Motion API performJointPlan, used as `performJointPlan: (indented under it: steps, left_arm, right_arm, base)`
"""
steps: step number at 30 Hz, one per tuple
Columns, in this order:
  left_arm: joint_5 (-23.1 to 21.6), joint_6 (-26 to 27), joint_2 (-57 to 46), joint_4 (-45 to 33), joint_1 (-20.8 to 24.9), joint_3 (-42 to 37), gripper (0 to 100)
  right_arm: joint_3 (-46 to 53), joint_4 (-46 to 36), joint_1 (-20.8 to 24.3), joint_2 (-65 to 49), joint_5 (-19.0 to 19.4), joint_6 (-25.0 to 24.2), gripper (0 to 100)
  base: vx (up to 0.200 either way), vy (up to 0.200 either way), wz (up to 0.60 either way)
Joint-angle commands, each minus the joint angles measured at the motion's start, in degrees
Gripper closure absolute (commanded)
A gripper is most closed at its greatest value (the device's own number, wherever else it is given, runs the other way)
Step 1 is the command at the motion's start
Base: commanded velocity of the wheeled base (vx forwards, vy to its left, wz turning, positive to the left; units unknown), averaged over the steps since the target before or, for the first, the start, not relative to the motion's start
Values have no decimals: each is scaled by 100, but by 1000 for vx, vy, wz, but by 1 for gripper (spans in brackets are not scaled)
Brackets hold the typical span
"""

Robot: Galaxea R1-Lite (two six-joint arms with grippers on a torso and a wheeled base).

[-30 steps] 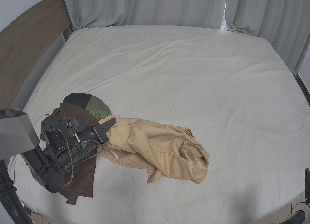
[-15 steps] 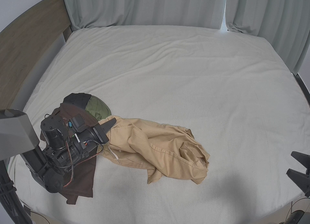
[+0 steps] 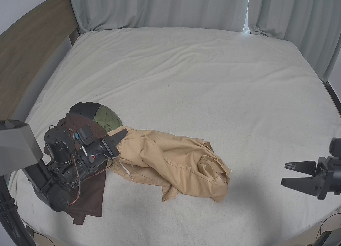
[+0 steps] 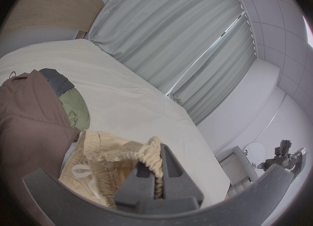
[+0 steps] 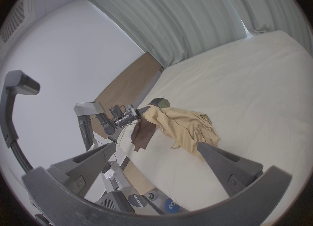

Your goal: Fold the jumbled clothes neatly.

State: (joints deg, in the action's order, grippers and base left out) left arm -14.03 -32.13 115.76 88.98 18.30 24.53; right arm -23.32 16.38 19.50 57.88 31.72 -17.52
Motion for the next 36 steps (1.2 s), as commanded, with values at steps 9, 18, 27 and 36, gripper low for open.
performJointPlan:
  steps: [9,18,27,36]
  left_arm:
    - [-47,5,-405,5,77,-1,100]
    - [-126,5,-555,5,25,-36,100]
    - [-135,32,-414,5,-186,-9,100]
    - [-117,49,-291,5,-283,26,100]
  right_arm:
    - [434,893,-61,1665,10,-164,0]
    - [706,1710,-96,2570,18,-349,0]
    - [970,2949,-210,3713,10,-709,0]
    - [1233,4611,-175,5005,177,-1342,0]
  base:
    - [0,0,0]
    - [0,0,0]
    - [0,0,0]
    - [0,0,0]
